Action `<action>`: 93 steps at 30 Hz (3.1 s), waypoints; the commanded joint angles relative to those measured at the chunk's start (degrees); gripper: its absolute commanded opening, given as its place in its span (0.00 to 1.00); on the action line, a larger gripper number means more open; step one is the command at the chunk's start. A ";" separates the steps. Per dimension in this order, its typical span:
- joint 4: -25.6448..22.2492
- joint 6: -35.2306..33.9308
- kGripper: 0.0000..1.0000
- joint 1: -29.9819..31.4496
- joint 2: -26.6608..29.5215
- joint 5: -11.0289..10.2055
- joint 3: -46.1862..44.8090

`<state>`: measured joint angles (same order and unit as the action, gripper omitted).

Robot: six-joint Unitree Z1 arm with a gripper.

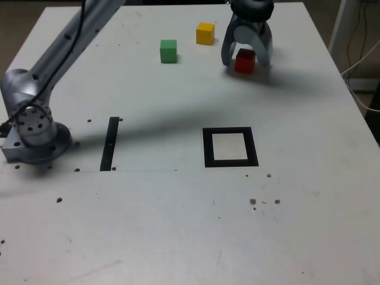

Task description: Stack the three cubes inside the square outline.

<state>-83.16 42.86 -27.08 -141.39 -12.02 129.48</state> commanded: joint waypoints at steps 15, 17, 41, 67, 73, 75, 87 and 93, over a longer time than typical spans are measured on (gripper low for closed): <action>-0.52 0.12 0.28 0.48 -0.31 0.07 0.38; -0.69 0.12 0.28 0.50 -0.28 0.02 0.46; -1.54 -12.86 0.28 8.17 12.33 2.16 -13.14; 9.12 -27.77 0.28 20.89 27.90 10.36 -38.13; 12.20 -32.40 0.28 25.07 29.23 11.93 -42.19; 13.26 -34.27 0.28 26.77 29.31 12.28 -43.14; 16.98 -39.60 0.28 30.07 26.35 13.05 -44.26; 18.02 -39.69 0.28 30.07 24.15 13.16 -44.17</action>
<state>-65.37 3.27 2.90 -116.68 0.99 85.18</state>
